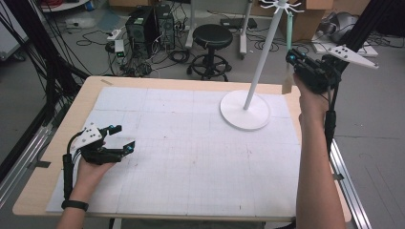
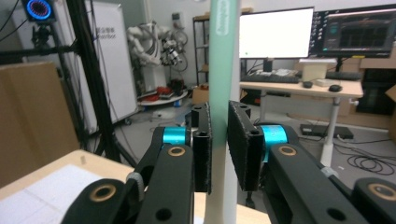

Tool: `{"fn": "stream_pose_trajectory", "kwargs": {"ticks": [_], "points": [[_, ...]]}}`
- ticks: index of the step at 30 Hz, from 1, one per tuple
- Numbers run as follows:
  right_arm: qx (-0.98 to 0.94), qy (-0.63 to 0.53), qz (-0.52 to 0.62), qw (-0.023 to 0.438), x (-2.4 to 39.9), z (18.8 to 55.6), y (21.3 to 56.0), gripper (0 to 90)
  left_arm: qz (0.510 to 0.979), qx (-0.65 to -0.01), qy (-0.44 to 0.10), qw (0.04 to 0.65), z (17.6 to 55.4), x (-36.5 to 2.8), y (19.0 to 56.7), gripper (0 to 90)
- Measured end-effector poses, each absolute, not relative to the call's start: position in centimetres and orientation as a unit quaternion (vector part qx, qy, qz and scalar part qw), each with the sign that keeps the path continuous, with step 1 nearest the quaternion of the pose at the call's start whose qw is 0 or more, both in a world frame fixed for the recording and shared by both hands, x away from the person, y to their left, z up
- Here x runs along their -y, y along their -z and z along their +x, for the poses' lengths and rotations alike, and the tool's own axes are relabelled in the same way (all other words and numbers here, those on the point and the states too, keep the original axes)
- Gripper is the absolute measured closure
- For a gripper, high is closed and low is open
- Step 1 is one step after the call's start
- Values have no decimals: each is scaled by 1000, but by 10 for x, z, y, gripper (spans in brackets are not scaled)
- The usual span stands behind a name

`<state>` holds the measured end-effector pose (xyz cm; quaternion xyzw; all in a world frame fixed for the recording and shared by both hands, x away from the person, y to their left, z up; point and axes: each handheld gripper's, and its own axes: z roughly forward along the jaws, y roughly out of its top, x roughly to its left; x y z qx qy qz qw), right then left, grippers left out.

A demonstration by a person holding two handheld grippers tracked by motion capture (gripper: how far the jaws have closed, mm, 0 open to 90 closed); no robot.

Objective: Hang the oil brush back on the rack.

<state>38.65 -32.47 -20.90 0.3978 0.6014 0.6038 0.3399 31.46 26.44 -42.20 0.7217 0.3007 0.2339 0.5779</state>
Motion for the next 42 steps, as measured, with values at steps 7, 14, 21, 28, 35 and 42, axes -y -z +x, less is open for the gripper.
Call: {"fn": "stream_pose_trajectory", "kwargs": {"ticks": [7, 14, 21, 28, 35, 42], "points": [[-611, -593, 397, 343, 322, 386, 210, 697, 723, -299, -237, 576, 314, -265, 421, 169], [-630, -587, 386, 330, 324, 379, 221, 513, 723, -301, -238, 574, 314, -266, 422, 169], [-637, -584, 389, 320, 333, 363, 244, 319, 721, -303, -244, 573, 314, -269, 421, 169], [-662, -566, 386, 303, 341, 343, 285, 204, 720, -306, -248, 571, 313, -270, 420, 167], [-673, -575, 380, 268, 349, 319, 335, 170, 719, -308, -251, 570, 312, -272, 419, 167], [-675, -572, 395, 246, 353, 300, 381, 158, 715, -310, -252, 573, 312, -274, 418, 167]]}}
